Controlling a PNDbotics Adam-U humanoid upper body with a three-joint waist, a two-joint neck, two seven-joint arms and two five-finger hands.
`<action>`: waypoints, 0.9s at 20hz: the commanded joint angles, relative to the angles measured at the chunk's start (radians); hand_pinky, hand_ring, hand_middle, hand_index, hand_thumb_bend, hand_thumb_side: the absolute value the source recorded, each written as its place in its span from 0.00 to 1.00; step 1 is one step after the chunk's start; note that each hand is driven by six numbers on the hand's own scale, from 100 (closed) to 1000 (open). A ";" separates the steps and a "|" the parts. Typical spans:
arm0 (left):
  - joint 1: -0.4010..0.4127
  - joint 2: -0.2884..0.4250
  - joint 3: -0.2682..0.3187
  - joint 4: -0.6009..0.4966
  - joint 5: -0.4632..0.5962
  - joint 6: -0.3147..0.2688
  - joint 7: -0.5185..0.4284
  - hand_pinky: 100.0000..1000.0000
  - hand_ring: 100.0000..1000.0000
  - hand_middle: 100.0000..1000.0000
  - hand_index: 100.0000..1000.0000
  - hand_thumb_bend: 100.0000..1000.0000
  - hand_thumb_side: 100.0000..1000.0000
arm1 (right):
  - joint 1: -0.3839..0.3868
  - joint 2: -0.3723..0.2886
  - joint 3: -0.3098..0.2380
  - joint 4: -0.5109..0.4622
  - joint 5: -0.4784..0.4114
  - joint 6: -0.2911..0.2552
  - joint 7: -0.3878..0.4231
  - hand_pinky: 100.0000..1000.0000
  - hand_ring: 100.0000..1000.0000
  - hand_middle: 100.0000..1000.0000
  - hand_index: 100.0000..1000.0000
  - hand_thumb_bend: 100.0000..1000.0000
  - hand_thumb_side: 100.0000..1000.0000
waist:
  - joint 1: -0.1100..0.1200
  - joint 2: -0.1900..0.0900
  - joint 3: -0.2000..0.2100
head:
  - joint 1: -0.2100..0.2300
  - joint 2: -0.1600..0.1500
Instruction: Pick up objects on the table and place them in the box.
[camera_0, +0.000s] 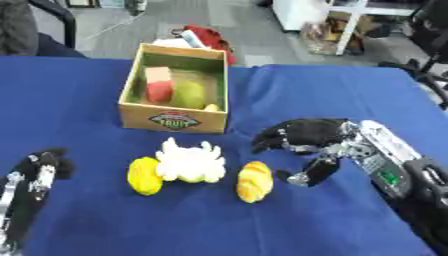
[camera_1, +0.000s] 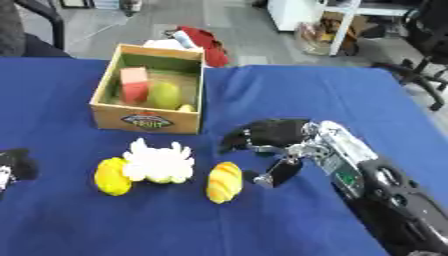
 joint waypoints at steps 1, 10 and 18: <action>-0.011 0.016 0.003 -0.012 -0.001 -0.002 -0.001 0.62 0.58 0.52 0.71 0.00 0.70 | -0.008 -0.003 0.017 0.002 0.033 -0.059 0.016 0.90 0.94 0.91 0.86 0.00 0.16 | 0.015 -0.018 0.000 | -0.001 -0.004; -0.013 0.014 0.003 -0.012 0.000 -0.002 -0.001 0.62 0.58 0.52 0.71 0.00 0.70 | -0.011 0.026 0.029 0.033 0.065 -0.081 -0.125 0.82 0.85 0.77 0.52 0.00 0.14 | 0.017 -0.019 0.001 | -0.002 -0.008; -0.013 0.012 0.003 -0.012 0.001 -0.002 0.000 0.62 0.58 0.52 0.71 0.00 0.69 | -0.022 0.041 0.005 0.091 0.131 -0.067 -0.428 0.61 0.55 0.28 0.30 0.00 0.07 | 0.018 -0.020 0.002 | -0.001 -0.012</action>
